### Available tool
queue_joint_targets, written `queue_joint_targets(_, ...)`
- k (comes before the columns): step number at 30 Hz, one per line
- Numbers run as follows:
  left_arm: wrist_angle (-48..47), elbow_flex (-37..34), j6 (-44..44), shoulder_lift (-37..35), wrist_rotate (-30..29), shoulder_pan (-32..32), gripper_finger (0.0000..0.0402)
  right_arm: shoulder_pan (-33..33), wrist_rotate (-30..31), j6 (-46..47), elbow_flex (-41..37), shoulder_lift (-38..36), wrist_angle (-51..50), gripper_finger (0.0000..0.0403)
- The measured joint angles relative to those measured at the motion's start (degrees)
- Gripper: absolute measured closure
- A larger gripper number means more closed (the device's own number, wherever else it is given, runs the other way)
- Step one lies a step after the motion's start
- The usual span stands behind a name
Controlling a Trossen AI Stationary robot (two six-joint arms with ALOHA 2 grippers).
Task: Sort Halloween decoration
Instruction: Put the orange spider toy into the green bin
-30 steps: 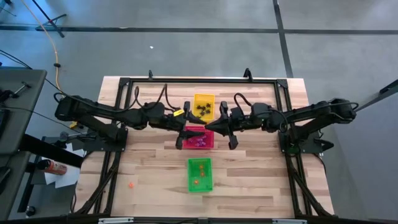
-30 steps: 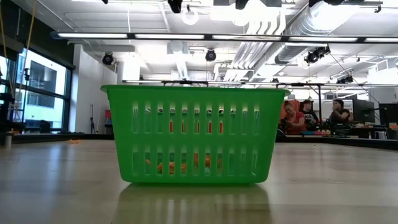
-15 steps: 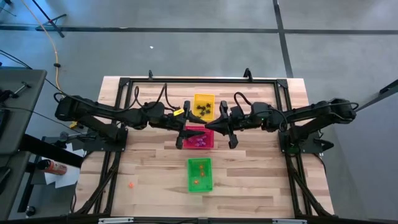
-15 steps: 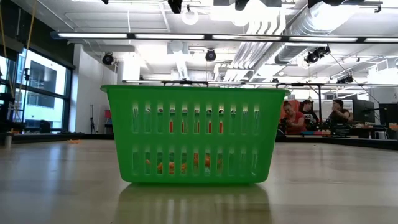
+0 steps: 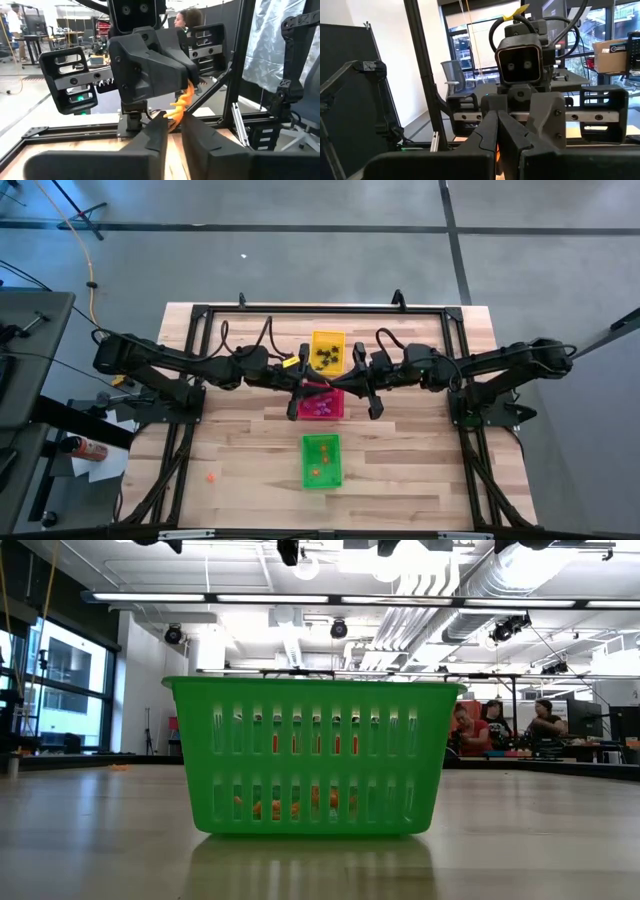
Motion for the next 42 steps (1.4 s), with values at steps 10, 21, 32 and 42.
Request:
queue_joint_targets(10,0.0,0.0,-0.4,-0.1,0.2,1.4,0.04,0.0,0.2,-0.1,0.0,0.0,-0.1,0.0403)
queue_joint_targets(21,-4.2,0.0,-0.1,-1.3,-0.2,2.1,0.0401,0.0,8.8,4.0,-0.1,-0.5,-0.5,0.0363)
queue_joint_targets(32,-17.5,0.0,0.0,-8.9,-0.2,3.4,0.0401,-0.2,15.1,2.6,-0.1,-4.8,-1.7,0.0181)
queue_joint_targets(42,-33.6,0.1,-3.4,-10.1,-1.1,-5.1,0.0401,-0.3,15.1,0.9,-0.1,-7.0,-6.2,0.0147)
